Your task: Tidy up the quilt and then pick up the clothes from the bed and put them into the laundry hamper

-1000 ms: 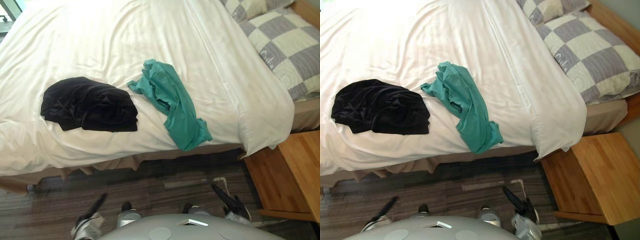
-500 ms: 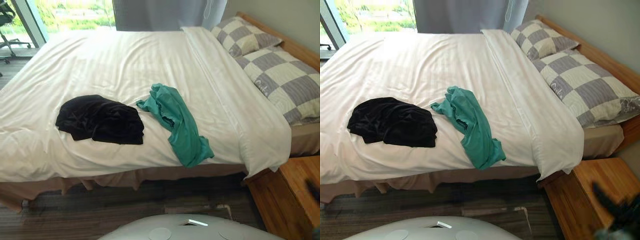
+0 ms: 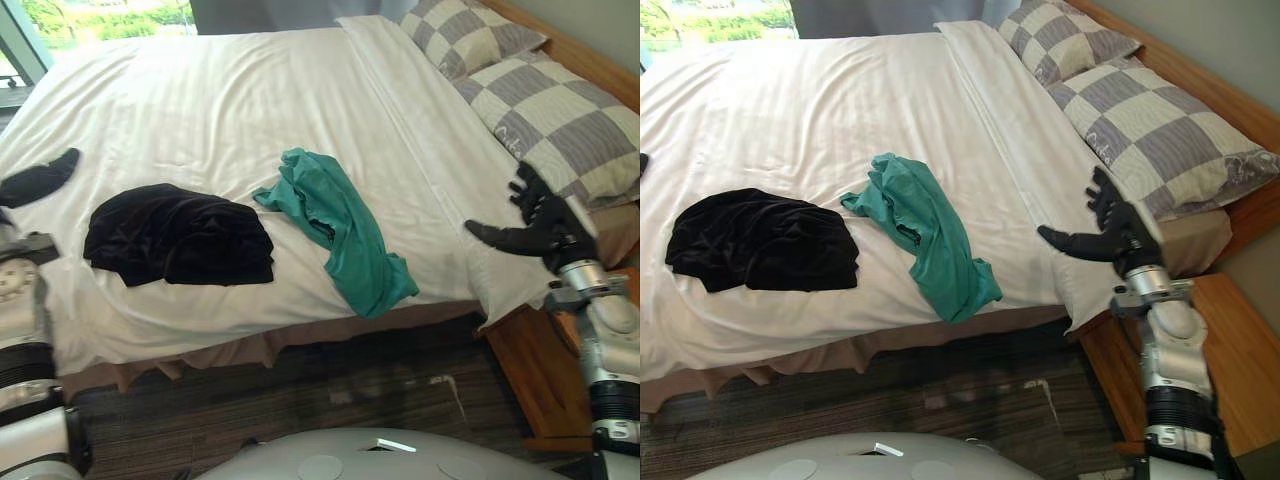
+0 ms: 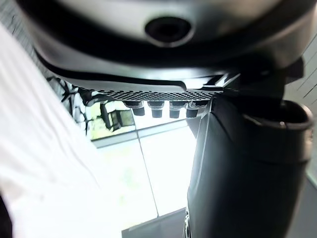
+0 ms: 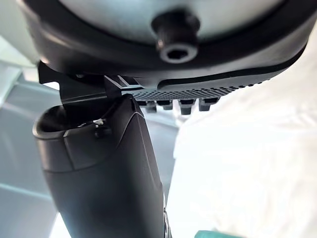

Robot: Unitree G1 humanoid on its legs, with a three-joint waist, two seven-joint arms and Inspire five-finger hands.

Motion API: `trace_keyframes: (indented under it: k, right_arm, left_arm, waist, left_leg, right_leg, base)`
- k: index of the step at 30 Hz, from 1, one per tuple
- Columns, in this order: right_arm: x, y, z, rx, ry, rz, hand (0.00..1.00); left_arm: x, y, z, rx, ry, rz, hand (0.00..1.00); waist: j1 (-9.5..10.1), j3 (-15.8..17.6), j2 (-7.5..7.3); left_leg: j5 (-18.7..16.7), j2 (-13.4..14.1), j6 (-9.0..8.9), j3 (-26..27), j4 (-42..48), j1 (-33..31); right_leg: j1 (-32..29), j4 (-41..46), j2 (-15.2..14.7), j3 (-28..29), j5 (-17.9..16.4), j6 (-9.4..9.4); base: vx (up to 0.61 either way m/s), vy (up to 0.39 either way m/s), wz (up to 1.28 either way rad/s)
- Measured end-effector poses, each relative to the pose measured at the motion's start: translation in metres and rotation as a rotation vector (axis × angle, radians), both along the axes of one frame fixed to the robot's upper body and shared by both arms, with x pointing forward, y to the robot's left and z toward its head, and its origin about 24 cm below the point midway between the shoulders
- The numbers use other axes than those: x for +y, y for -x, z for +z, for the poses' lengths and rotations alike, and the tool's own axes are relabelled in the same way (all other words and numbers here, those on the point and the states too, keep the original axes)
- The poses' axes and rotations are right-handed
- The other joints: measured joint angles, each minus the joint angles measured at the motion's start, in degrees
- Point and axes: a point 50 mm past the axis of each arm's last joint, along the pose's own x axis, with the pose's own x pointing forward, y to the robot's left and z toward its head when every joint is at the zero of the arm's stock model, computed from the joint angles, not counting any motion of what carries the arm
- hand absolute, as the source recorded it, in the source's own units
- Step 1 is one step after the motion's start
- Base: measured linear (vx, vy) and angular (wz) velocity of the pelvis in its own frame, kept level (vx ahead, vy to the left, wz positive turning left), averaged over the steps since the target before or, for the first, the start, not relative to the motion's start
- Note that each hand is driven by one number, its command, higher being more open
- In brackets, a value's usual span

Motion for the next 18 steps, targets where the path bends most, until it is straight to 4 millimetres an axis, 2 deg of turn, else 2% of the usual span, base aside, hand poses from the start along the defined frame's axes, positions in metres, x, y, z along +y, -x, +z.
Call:
trace_keyframes:
  k: [3,4,7,9,11,16,18]
  right_arm:
    - [0.047,-0.002,0.001,-0.069,-0.093,0.061,1.0]
    - [0.064,0.0,0.003,-0.091,-0.111,0.106,1.0]
    - [0.095,0.006,-0.003,-0.074,-0.116,0.181,1.0]
    - [0.105,0.007,-0.01,-0.039,-0.111,0.185,1.0]
    - [0.106,0.013,-0.019,0.007,-0.117,0.171,1.0]
    - [0.098,0.03,-0.039,0.112,-0.124,0.092,1.0]
    - [0.098,0.031,-0.04,0.121,-0.125,0.089,1.0]
  left_arm:
    - [-0.019,-0.006,-0.022,0.062,0.039,-0.04,1.0]
    - [-0.027,-0.009,-0.024,0.08,0.02,-0.073,1.0]
    - [-0.045,-0.017,-0.024,0.11,-0.04,-0.169,1.0]
    - [-0.054,-0.02,-0.023,0.145,-0.103,-0.201,1.0]
    - [-0.06,-0.022,-0.028,0.177,-0.124,-0.215,1.0]
    - [-0.06,-0.011,-0.057,0.337,-0.108,-0.174,1.0]
    - [-0.06,-0.006,-0.067,0.38,-0.084,-0.167,1.0]
  waist:
    - [-0.76,1.9,0.66]
    - [-1.02,2.4,0.69]
    - [-1.77,2.6,0.68]
    - [-2.38,2.6,0.71]
    - [-2.38,2.7,0.87]
    - [-2.37,2.9,1.15]
    - [-2.41,3.1,1.47]
  left_leg:
    - [-0.5,0.5,0.13,3.3,0.0,1.9]
    - [-0.7,0.6,0.09,4.6,0.0,2.6]
    - [-1.6,0.7,-0.16,7.1,0.0,4.4]
    - [-2.1,0.6,-0.2,8.0,0.0,5.1]
    - [-2.5,0.4,-0.13,8.9,0.0,5.5]
    - [-3.1,0.4,-0.39,10.0,0.0,6.2]
    - [-3.1,0.4,-0.4,10.4,0.0,6.3]
  right_leg:
    - [-0.1,0.1,0.6,2.8,0.3,-0.19]
    - [-0.1,0.1,0.8,3.8,0.3,-0.17]
    - [0.1,0.1,0.9,5.9,0.5,-0.04]
    - [0.1,0.1,0.9,6.4,0.6,0.16]
    - [0.2,0.1,0.9,7.2,0.9,0.28]
    - [0.2,-0.1,0.9,7.6,1.1,0.51]
    - [0.2,-0.2,0.9,7.8,1.5,0.54]
  base:
    - [0.01,-0.001,-0.49]
    - [0.0,0.004,-0.49]
    - [0.01,0.013,-0.38]
    - [0.0,0.023,-0.23]
    - [-0.01,0.024,-0.18]
    - [-0.02,0.001,-0.09]
    - [-0.04,-0.01,-0.07]
